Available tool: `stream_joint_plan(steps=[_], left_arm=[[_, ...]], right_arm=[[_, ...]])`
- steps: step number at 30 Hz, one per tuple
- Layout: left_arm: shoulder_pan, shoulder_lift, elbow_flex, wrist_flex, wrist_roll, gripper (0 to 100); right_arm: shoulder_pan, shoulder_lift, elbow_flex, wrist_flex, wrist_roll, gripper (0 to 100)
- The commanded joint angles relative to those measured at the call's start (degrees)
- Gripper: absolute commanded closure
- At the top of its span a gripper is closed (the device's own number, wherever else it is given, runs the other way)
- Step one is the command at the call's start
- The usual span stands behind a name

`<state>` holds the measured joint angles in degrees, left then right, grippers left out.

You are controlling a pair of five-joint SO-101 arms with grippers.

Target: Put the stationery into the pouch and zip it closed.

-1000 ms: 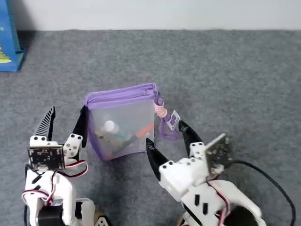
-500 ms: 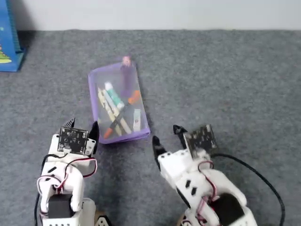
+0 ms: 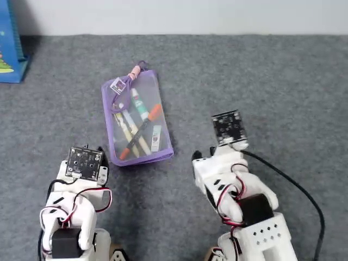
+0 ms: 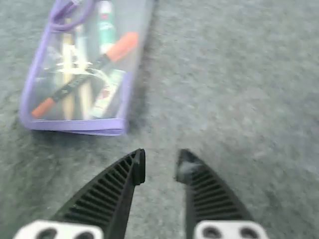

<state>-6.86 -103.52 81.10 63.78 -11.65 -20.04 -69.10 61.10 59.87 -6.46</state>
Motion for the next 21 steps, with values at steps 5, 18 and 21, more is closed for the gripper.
stream_joint_plan(steps=[5, 18, 21], left_arm=[[0.18, -0.70, -0.13, 0.88, -0.70, 99], [-0.09, -0.70, 11.91, 0.53, -0.70, 98], [-0.09, -0.79, 12.09, 0.44, -0.70, 98]], right_arm=[[4.53, -5.76, 7.38, -1.27, 3.43, 99.1], [8.13, -35.82, 30.86, -1.01, 3.60, 98.7], [7.96, -33.80, 31.91, -1.27, 3.43, 98.7]])
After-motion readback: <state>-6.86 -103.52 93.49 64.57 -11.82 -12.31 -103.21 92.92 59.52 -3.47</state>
